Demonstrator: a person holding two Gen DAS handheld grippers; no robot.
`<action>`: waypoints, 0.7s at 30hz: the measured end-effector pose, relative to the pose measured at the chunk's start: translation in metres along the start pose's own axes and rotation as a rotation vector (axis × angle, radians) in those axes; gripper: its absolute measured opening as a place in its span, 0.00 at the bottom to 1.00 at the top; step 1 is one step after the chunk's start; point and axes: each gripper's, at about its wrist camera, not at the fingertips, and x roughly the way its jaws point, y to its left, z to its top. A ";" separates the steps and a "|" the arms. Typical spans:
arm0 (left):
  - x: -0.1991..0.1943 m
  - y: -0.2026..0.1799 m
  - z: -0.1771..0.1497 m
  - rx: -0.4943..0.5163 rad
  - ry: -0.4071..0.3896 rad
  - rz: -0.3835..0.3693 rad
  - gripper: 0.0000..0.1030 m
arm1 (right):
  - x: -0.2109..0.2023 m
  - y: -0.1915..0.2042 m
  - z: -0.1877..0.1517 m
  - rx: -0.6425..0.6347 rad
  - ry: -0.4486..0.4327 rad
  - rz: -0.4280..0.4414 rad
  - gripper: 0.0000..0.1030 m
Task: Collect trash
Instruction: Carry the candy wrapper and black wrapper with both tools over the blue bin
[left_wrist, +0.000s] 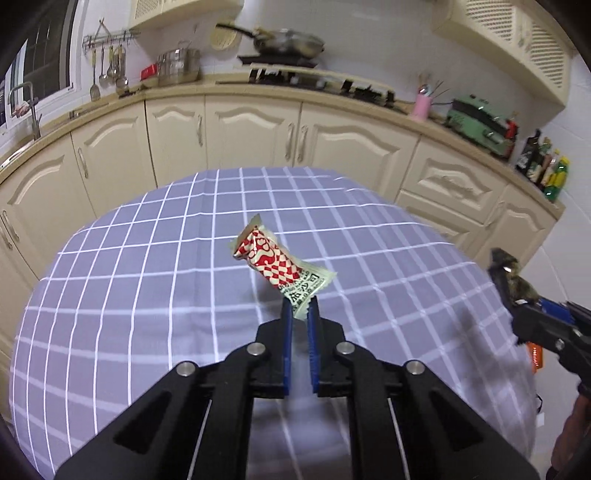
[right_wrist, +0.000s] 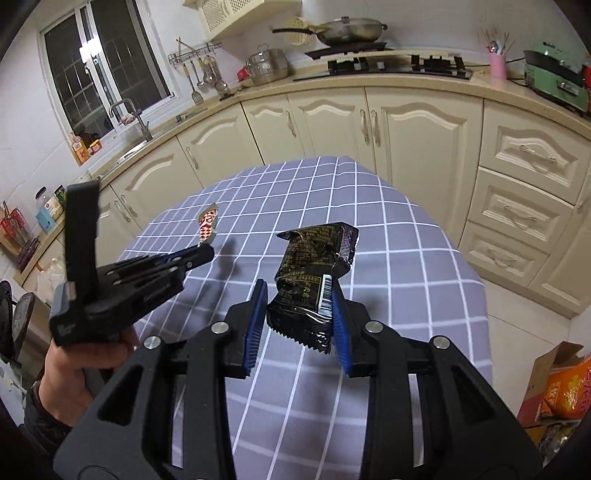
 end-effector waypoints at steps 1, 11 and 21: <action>-0.009 -0.005 -0.003 0.007 -0.016 -0.003 0.07 | -0.007 0.001 -0.002 -0.002 -0.012 -0.001 0.32; -0.111 -0.082 -0.024 0.093 -0.186 -0.090 0.07 | -0.105 -0.009 -0.019 -0.002 -0.158 -0.034 0.32; -0.148 -0.214 -0.045 0.243 -0.223 -0.277 0.07 | -0.196 -0.107 -0.052 0.143 -0.235 -0.207 0.32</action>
